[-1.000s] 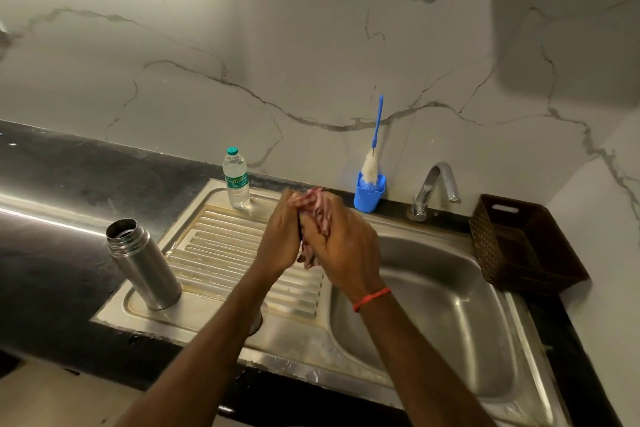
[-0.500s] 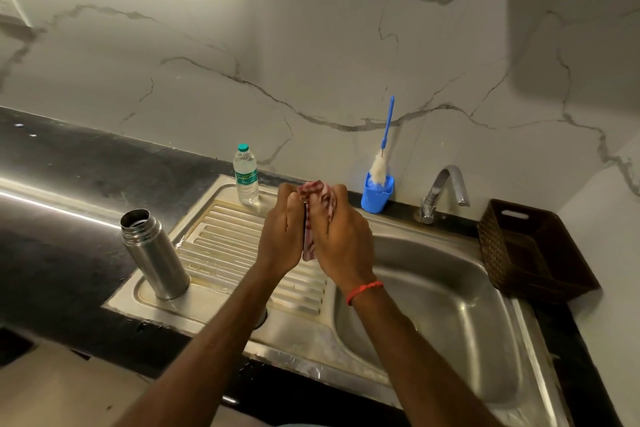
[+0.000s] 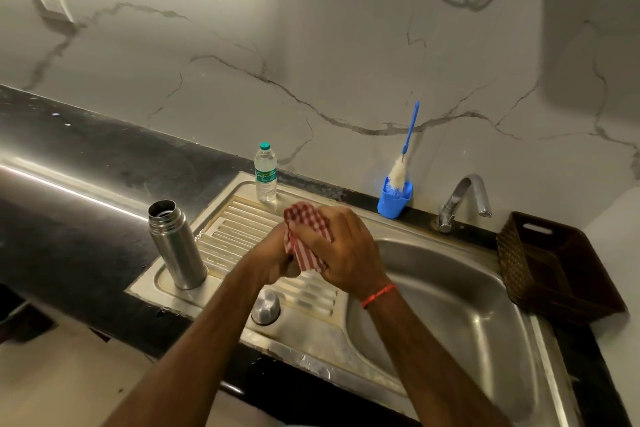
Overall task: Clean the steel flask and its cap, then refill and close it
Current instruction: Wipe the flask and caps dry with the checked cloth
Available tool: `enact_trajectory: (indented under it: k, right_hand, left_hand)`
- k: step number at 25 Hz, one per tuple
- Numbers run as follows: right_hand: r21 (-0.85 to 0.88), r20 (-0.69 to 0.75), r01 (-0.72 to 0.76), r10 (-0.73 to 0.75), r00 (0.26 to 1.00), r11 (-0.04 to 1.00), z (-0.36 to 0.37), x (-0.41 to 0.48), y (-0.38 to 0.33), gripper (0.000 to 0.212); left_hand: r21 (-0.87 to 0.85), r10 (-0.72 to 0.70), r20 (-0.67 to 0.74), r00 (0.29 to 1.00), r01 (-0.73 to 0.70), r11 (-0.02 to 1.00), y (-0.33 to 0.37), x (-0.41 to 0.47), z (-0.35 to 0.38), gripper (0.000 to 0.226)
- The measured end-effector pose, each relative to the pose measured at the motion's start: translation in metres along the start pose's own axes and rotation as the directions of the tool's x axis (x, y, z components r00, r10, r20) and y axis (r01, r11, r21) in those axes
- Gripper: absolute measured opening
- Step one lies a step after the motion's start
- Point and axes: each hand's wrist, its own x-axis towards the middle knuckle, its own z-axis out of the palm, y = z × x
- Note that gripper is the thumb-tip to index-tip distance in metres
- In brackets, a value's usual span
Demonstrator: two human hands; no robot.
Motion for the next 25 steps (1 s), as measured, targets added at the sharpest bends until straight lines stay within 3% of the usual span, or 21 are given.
enact_trajectory:
  k: [2,4,5,7,9,13,16,19,21,23,25]
  right_hand:
    - [0.061,0.005,-0.071,0.071,0.997,0.996,0.006,-0.005,-0.006,0.056]
    - [0.143,0.066,-0.318,0.311,0.948,0.937,0.006,0.005,-0.019,0.042]
    - [0.192,0.123,-0.459,0.443,0.888,0.867,0.005,0.013,-0.025,0.039]
    - [0.340,0.305,-0.714,0.647,0.699,0.611,0.001,0.032,-0.033,0.042]
    - [0.464,0.505,-0.843,0.701,0.504,0.272,0.001,0.041,-0.033,0.042]
    - [0.530,0.604,-0.847,0.713,0.356,-0.026,0.009,0.032,-0.030,0.032]
    - [0.605,0.654,-0.724,0.726,0.214,-0.331,0.010,0.033,-0.029,0.034]
    - [0.648,0.676,-0.604,0.716,0.174,-0.464,0.008,0.038,-0.025,0.027]
    - [0.664,0.683,-0.550,0.711,0.167,-0.507,0.009,0.039,-0.024,0.023]
    - [0.659,0.688,-0.541,0.710,0.152,-0.523,0.011,0.040,-0.027,0.023]
    - [0.639,0.696,-0.560,0.706,0.131,-0.527,0.019,0.038,-0.031,0.025]
  left_hand:
    - [-0.101,0.011,0.027,1.000,-0.008,0.995,-0.014,0.001,0.000,0.044]
    - [-0.134,0.069,-0.063,0.996,-0.076,0.988,-0.019,0.002,0.005,0.049]
    - [-0.111,0.113,-0.126,0.986,-0.127,0.986,-0.021,0.003,0.006,0.053]
    - [-0.066,0.168,-0.208,0.964,-0.185,0.980,-0.024,0.009,0.001,0.056]
    - [-0.211,0.087,-0.194,0.977,-0.128,0.969,-0.030,0.014,-0.010,0.054]
    - [-0.426,-0.002,-0.166,0.986,-0.070,0.902,-0.045,0.019,-0.039,0.052]
    - [-0.498,-0.024,-0.114,0.993,-0.036,0.866,-0.052,0.018,-0.055,0.053]
    - [-0.477,-0.080,-0.139,0.987,0.005,0.879,-0.063,0.018,-0.070,0.061]
    - [-0.335,-0.069,-0.212,0.975,-0.006,0.942,-0.069,0.017,-0.080,0.062]
    - [-0.048,0.013,-0.308,0.951,-0.029,0.998,-0.074,0.013,-0.091,0.045]
    - [0.207,0.137,-0.343,0.929,-0.068,0.976,-0.082,0.010,-0.103,0.025]
